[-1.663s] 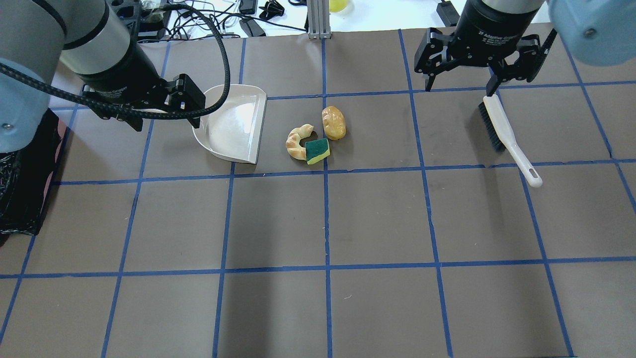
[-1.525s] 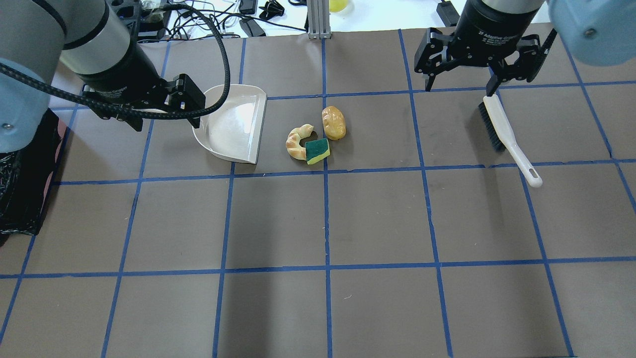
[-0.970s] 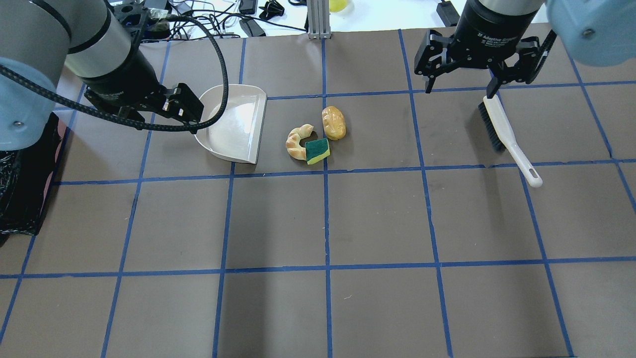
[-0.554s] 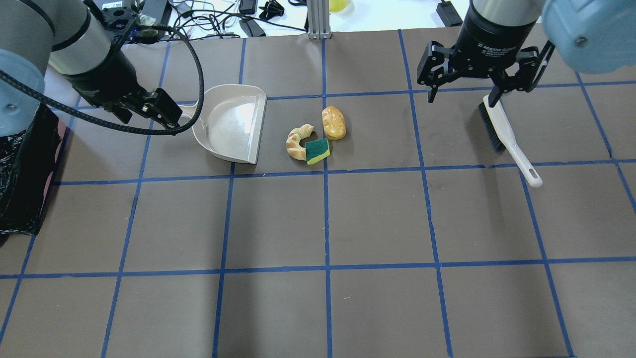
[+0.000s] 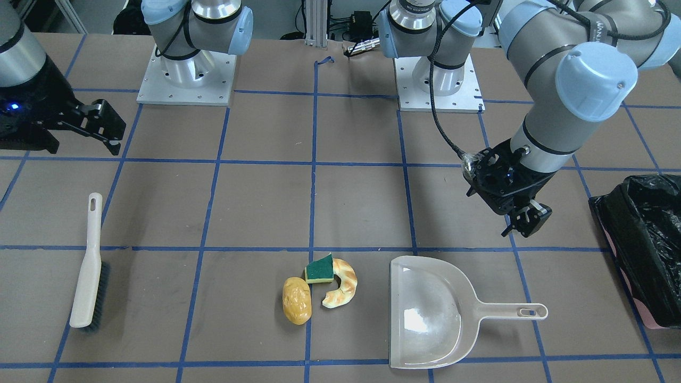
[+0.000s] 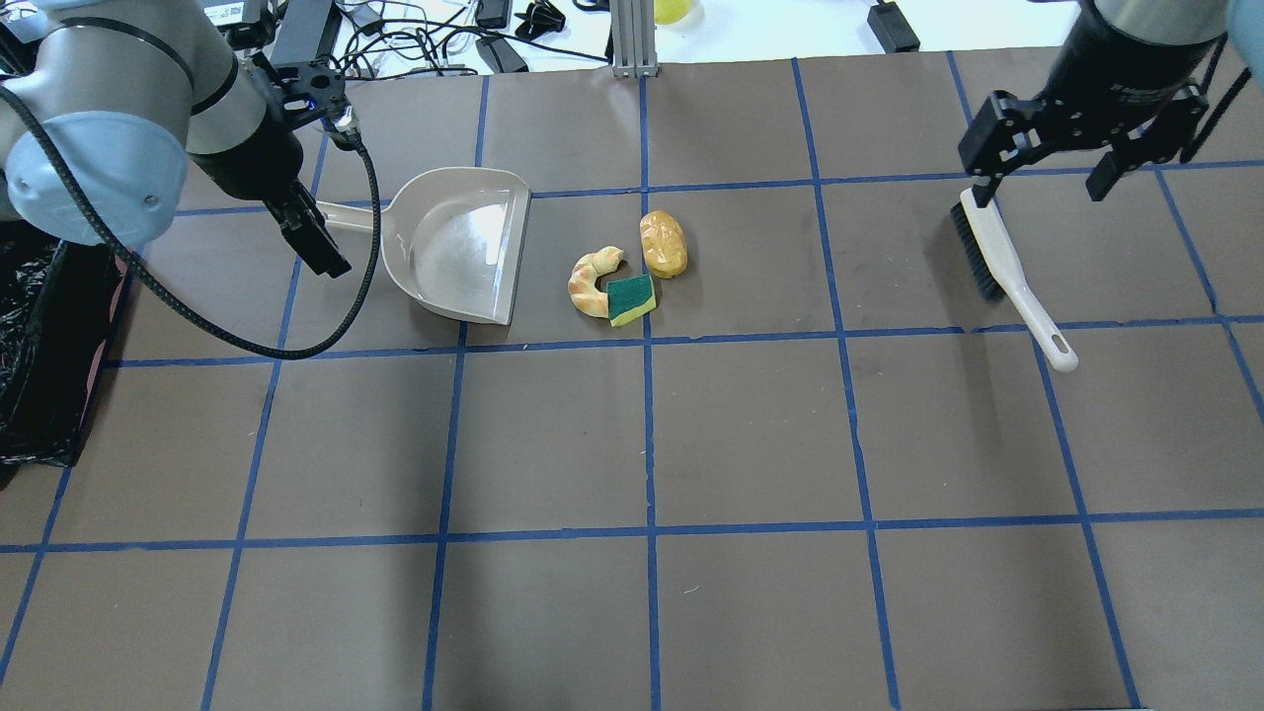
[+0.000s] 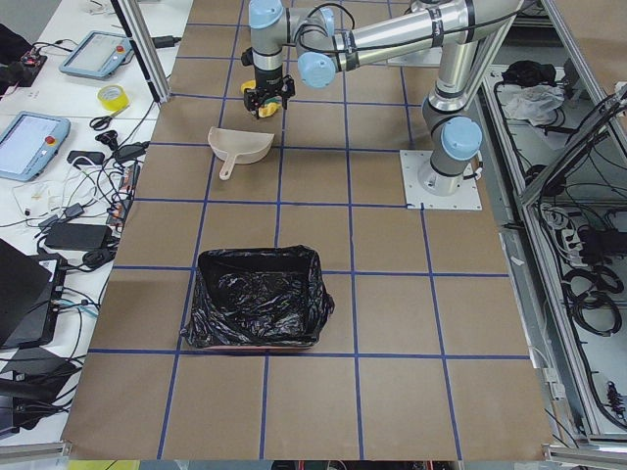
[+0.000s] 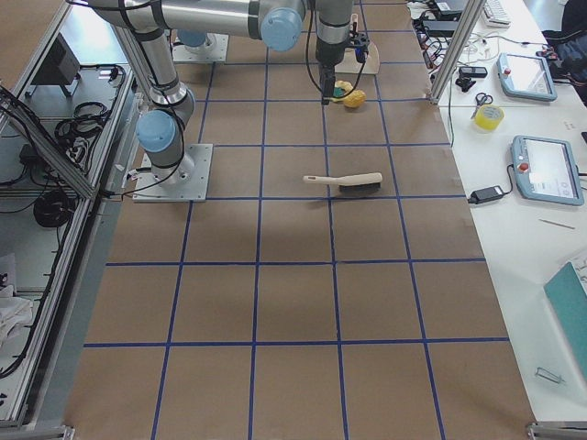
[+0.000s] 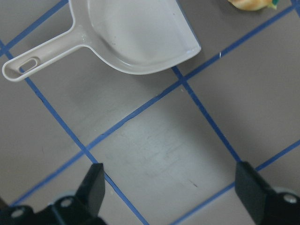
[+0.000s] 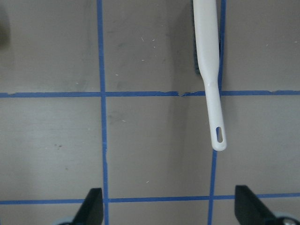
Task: Sweep and dump trash into bin
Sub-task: 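Lift the white dustpan with the left gripper while the right gripper nears the brush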
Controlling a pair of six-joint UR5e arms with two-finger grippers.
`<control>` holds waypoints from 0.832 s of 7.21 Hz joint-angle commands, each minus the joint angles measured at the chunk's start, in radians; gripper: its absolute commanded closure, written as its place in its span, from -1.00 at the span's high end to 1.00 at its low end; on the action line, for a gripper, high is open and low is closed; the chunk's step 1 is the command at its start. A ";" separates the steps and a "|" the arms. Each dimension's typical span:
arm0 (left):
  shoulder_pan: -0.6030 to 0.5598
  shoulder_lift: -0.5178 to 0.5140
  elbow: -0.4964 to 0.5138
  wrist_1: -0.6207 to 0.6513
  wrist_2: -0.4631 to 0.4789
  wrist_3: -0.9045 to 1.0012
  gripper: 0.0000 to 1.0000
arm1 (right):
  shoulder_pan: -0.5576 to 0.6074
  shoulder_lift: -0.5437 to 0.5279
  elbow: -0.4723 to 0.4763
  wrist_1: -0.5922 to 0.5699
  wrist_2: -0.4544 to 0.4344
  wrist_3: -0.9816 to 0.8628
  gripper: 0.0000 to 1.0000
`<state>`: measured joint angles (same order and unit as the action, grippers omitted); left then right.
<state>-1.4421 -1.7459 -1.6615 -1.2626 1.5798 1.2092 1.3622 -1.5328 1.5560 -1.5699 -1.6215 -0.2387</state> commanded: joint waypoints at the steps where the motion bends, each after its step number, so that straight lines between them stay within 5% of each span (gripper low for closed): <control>1: 0.031 -0.042 0.006 0.019 0.044 0.149 1.00 | -0.087 0.006 0.067 -0.123 -0.018 -0.190 1.00; 4: 0.052 -0.154 0.034 0.147 0.022 0.465 0.84 | -0.135 0.088 0.223 -0.362 -0.061 -0.315 1.00; 6: 0.052 -0.257 0.139 0.172 0.011 0.700 0.84 | -0.135 0.147 0.268 -0.409 -0.061 -0.335 1.00</control>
<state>-1.3904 -1.9449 -1.5776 -1.1035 1.5944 1.7797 1.2283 -1.4250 1.7970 -1.9447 -1.6817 -0.5592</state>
